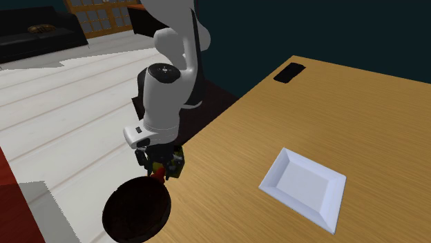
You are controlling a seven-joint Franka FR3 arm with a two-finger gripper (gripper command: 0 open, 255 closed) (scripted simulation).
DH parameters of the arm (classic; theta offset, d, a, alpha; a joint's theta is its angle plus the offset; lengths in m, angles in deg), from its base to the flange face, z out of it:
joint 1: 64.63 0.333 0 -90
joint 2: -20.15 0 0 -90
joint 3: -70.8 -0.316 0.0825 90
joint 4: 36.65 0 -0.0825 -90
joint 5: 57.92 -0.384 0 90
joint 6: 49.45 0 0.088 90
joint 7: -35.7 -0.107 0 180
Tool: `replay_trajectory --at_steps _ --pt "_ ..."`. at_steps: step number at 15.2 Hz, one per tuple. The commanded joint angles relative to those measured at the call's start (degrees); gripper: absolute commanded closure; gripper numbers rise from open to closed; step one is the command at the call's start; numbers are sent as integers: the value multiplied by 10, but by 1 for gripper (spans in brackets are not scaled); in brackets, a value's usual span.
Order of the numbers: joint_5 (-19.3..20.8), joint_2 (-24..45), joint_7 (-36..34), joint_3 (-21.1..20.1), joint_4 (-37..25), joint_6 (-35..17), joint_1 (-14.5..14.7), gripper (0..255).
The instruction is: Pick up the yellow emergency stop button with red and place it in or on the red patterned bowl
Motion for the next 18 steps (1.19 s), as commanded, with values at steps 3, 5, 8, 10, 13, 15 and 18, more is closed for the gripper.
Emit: replay_trajectory --at_steps 3,5,8,10,13,15,18 --pt "-3 -22 6 -1 1 22 1 255" --pt "-4 -37 10 -1 0 36 1 255" --pt "-7 -58 16 -2 -1 59 2 255" --pt "-8 -71 20 -3 -3 74 2 255" --pt "-11 -91 26 -3 -6 97 3 255" --pt "-13 -104 29 -4 -9 112 4 255" --pt "-15 -122 35 -5 -15 135 5 255"
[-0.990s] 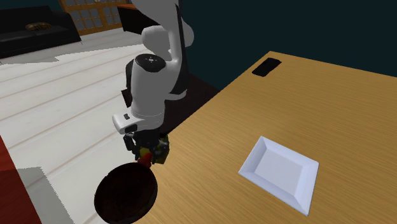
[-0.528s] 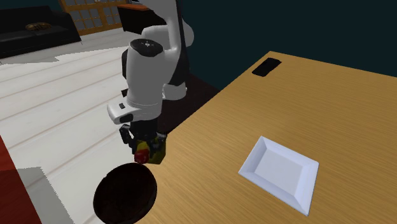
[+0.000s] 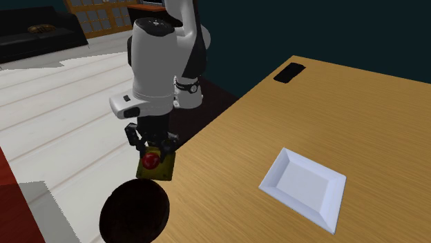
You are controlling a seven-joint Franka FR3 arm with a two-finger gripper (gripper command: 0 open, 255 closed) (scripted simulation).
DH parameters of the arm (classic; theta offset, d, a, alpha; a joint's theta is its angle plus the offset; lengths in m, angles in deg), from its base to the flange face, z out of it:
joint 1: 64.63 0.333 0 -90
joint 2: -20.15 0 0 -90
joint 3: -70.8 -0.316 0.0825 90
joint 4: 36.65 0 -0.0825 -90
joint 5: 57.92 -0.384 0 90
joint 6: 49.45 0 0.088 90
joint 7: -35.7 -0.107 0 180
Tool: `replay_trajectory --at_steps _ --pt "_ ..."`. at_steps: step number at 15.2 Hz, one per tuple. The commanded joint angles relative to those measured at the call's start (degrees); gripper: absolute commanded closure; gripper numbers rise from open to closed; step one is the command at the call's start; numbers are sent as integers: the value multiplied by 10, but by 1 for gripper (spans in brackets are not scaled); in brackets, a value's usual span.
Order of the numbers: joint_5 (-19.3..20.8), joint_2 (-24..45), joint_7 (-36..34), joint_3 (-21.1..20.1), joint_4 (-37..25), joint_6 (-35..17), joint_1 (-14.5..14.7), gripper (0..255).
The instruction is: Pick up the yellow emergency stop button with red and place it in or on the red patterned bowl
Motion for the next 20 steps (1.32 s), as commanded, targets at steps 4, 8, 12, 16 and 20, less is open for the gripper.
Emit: replay_trajectory --at_steps 4,8,12,16,20 --pt "-4 -28 8 -1 -11 38 2 255" --pt "-7 -49 15 -3 -22 69 3 255" --pt "-17 -40 30 -1 -54 90 2 255" --pt "-53 41 71 5 -157 107 -7 255" --pt "-88 125 110 6 -272 136 -24 255"
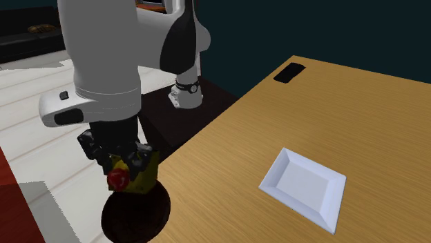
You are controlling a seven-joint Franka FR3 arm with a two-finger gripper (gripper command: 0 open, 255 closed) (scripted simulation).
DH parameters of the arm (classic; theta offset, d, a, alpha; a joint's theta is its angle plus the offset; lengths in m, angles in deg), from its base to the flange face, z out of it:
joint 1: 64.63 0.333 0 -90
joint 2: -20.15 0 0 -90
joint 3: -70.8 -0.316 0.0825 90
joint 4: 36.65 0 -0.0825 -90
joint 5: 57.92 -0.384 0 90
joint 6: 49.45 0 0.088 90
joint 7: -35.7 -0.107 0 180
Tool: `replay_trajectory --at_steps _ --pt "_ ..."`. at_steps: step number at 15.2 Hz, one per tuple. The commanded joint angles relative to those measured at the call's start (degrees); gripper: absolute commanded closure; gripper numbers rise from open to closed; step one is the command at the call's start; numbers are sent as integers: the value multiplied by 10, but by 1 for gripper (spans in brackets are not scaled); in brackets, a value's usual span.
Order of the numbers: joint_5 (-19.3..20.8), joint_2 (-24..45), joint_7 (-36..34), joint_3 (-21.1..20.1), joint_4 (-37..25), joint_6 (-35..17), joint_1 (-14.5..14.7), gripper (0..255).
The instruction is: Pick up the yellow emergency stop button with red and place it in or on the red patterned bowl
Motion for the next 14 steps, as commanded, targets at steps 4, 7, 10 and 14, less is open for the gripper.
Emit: replay_trajectory --at_steps 4,7,10,14 --pt "-32 88 30 -4 -114 23 -20 255" --pt "-32 98 28 -5 -104 4 -20 255" --pt "-33 109 25 -5 -96 -15 -21 255" --pt "-34 125 22 -6 -87 -40 -23 255"
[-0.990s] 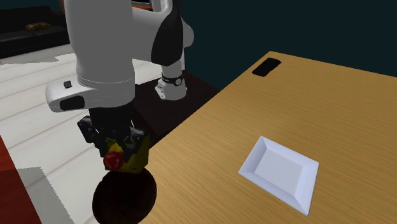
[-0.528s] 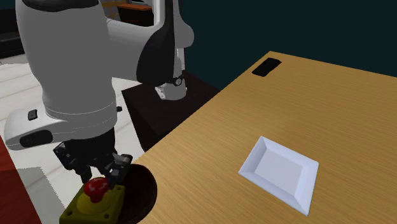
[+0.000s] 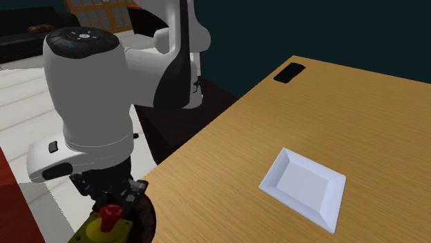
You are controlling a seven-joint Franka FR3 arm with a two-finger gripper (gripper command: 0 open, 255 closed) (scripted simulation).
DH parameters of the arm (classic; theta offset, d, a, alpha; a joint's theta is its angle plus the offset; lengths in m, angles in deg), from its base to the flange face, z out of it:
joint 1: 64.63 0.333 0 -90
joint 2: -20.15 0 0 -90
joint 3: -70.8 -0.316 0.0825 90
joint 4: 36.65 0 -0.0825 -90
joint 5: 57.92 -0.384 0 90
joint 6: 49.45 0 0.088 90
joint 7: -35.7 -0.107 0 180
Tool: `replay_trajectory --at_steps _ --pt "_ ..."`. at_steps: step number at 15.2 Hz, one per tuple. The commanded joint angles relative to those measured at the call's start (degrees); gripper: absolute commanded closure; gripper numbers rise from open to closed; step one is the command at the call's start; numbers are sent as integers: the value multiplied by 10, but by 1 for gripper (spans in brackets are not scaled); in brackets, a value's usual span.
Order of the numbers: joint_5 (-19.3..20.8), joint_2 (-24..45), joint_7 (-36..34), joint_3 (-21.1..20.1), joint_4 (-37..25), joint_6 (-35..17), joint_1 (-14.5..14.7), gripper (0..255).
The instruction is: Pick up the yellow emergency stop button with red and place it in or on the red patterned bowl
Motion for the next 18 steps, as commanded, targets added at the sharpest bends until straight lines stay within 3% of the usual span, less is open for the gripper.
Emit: replay_trajectory --at_steps 1,11,12,18 --pt "-1 11 -2 -1 4 -13 -1 255" --pt "-2 19 -4 -2 7 -25 -2 255" --pt "-1 17 -4 -1 10 -26 -1 0" --pt "0 7 -5 -1 6 -11 2 0"
